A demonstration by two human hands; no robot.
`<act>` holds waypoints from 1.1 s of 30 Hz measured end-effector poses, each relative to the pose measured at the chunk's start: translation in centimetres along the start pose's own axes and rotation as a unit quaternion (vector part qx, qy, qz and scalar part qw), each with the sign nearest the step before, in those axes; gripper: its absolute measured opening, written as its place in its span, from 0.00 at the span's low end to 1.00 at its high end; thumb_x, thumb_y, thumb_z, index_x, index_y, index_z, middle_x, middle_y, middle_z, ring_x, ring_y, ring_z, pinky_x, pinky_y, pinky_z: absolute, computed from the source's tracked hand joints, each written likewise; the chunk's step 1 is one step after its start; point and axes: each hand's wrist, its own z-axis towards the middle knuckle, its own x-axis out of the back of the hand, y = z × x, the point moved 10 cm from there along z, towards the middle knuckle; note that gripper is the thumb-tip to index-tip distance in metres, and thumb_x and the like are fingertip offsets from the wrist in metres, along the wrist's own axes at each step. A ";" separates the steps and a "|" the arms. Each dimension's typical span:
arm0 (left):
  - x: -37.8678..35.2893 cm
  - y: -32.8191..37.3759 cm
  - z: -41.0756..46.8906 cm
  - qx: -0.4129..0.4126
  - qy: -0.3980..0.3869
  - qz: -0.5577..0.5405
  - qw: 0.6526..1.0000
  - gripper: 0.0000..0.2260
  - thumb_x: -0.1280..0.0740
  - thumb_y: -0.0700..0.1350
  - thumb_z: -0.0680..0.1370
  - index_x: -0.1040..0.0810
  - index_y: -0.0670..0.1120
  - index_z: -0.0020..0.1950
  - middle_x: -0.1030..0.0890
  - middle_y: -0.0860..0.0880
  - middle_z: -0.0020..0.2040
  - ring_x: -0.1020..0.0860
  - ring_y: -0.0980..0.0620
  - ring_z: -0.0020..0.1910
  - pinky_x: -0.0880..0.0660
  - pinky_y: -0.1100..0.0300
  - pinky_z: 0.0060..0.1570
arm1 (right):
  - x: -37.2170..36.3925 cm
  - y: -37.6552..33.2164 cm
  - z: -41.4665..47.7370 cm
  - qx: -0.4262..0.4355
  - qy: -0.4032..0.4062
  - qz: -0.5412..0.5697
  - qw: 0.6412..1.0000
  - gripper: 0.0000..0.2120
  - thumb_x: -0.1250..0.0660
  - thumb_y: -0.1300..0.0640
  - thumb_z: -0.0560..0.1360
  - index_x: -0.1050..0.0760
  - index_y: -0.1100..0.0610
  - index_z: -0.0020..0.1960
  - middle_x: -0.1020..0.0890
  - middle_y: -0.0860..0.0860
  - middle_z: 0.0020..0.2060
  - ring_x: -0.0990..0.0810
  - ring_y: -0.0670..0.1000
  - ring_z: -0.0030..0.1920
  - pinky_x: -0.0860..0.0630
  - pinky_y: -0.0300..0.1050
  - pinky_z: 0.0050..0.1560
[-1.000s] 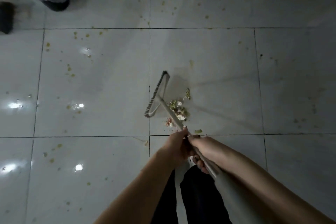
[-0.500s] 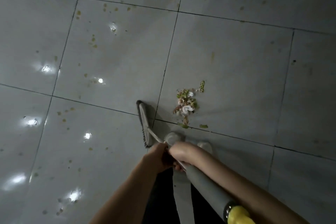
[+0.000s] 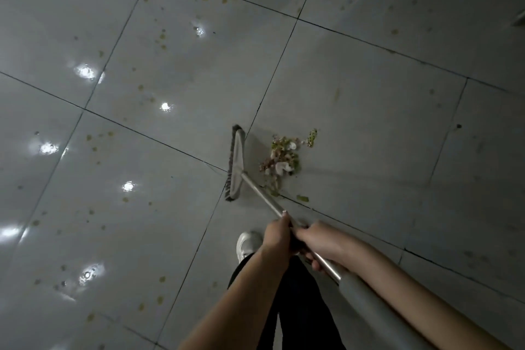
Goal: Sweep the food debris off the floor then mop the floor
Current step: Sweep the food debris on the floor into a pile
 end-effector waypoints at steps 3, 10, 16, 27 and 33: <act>5.3 1.5 0.0 -0.026 0.035 -0.058 0.997 0.16 0.45 0.46 0.82 0.28 0.35 0.44 0.27 0.39 0.34 0.26 0.45 0.24 0.29 0.61 0.24 | -4.6 -2.7 1.7 0.011 -0.047 -0.004 0.999 0.19 0.43 0.47 0.79 0.30 0.58 0.36 0.30 0.51 0.25 0.31 0.44 0.14 0.33 0.31 0.20; 13.5 2.3 2.6 0.041 0.061 -0.035 0.997 0.17 0.49 0.46 0.83 0.35 0.38 0.39 0.33 0.43 0.28 0.35 0.45 0.20 0.36 0.69 0.16 | -12.9 -6.9 5.9 -0.010 -0.131 -0.013 0.991 0.20 0.50 0.51 0.83 0.37 0.60 0.36 0.33 0.54 0.29 0.31 0.46 0.17 0.35 0.33 0.19; 5.0 0.1 4.1 0.077 -0.044 -0.054 0.995 0.17 0.49 0.47 0.83 0.32 0.39 0.40 0.29 0.42 0.31 0.29 0.46 0.26 0.31 0.66 0.19 | -5.6 -2.9 5.1 -0.059 -0.022 -0.048 0.997 0.21 0.48 0.52 0.82 0.34 0.62 0.35 0.32 0.55 0.27 0.32 0.50 0.22 0.35 0.37 0.22; 2.4 0.9 1.0 -0.003 -0.033 -0.124 0.992 0.16 0.46 0.47 0.83 0.29 0.37 0.42 0.26 0.39 0.38 0.26 0.43 0.35 0.28 0.52 0.38 | -2.8 -3.4 -0.3 0.001 -0.011 -0.072 0.997 0.20 0.45 0.47 0.80 0.32 0.59 0.36 0.30 0.51 0.22 0.33 0.45 0.14 0.34 0.34 0.22; 11.1 0.8 1.9 -0.037 0.073 -0.160 0.984 0.17 0.48 0.48 0.83 0.32 0.37 0.41 0.33 0.40 0.30 0.34 0.52 0.11 0.37 0.71 0.15 | -10.6 -5.9 2.7 0.018 -0.110 -0.078 0.991 0.19 0.48 0.52 0.82 0.35 0.59 0.36 0.34 0.53 0.27 0.33 0.44 0.15 0.37 0.27 0.19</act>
